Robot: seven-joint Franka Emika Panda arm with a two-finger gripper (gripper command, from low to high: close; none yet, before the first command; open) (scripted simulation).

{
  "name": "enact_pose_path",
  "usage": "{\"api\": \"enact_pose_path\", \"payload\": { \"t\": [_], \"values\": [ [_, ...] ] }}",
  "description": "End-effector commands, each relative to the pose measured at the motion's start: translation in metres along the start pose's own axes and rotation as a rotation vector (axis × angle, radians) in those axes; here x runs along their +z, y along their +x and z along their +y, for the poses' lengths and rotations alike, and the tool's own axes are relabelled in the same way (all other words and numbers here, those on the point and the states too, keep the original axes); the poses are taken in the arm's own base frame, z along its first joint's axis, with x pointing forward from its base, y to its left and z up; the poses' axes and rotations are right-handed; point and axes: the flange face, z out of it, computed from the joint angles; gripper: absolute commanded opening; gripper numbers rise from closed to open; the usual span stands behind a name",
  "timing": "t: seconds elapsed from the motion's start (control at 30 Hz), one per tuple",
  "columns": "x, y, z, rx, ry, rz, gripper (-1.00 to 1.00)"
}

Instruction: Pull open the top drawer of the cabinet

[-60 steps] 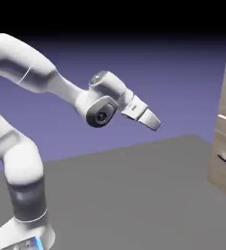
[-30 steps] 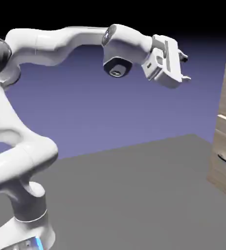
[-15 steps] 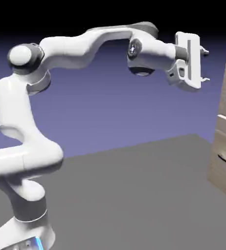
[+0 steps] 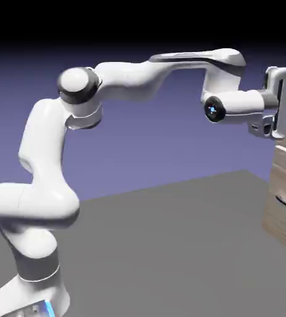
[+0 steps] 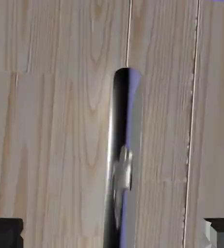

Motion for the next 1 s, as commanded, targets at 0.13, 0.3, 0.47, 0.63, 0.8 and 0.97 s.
{"api": "enact_pose_path", "payload": {
  "t": [0.13,0.3,0.47,0.63,0.8,0.97],
  "values": [
    [0.038,-0.003,-0.002,-0.003,0.003,-0.002,0.00],
    [0.043,0.000,0.000,0.000,0.000,0.000,-1.00],
    [0.006,0.000,0.000,0.000,0.000,0.000,-1.00],
    [-0.036,0.000,0.000,0.000,0.000,0.000,-1.00],
    [-0.080,0.000,0.000,0.000,0.000,0.000,-1.00],
    [-0.124,0.000,0.000,0.000,0.000,0.000,-1.00]
  ]
}}
